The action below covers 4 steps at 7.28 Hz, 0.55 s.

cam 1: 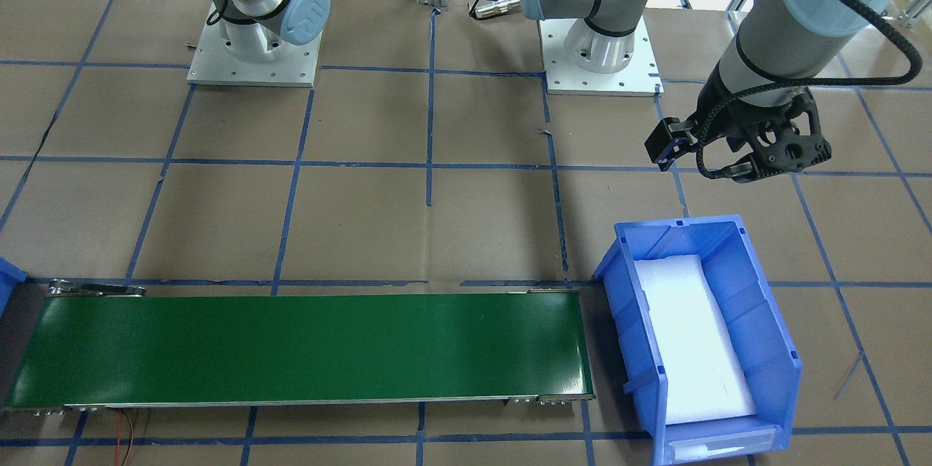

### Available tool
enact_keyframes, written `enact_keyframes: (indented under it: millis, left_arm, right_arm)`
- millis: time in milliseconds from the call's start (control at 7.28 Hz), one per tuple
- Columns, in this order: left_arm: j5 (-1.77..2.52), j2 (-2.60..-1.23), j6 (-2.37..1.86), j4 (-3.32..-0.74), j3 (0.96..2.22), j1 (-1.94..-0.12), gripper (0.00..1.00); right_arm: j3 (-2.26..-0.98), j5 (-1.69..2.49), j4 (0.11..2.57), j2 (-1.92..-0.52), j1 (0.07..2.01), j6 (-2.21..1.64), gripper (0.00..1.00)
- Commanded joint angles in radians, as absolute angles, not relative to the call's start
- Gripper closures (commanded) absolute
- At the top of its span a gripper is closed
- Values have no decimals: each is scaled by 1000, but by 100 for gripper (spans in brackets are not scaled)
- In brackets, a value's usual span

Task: Transport two buttons from left to right
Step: 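Lower the yellow-capped button into the bin beside the red button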

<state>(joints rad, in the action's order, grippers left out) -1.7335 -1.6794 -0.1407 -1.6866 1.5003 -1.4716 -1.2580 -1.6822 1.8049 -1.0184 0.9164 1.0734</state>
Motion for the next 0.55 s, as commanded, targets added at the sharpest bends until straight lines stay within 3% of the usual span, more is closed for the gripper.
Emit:
enact_keyframes:
  millis: [0, 412]
  left_arm:
    - [-1735, -1681, -141, -1687, 1500, -1473, 0]
    - [-1735, -1683, -141, -1687, 1500, -1474, 0]
  right_arm:
    - [-1265, -1658, 1897, -977, 913, 1081, 96]
    - [-1258, -1609, 1950, -934, 916, 1081, 96]
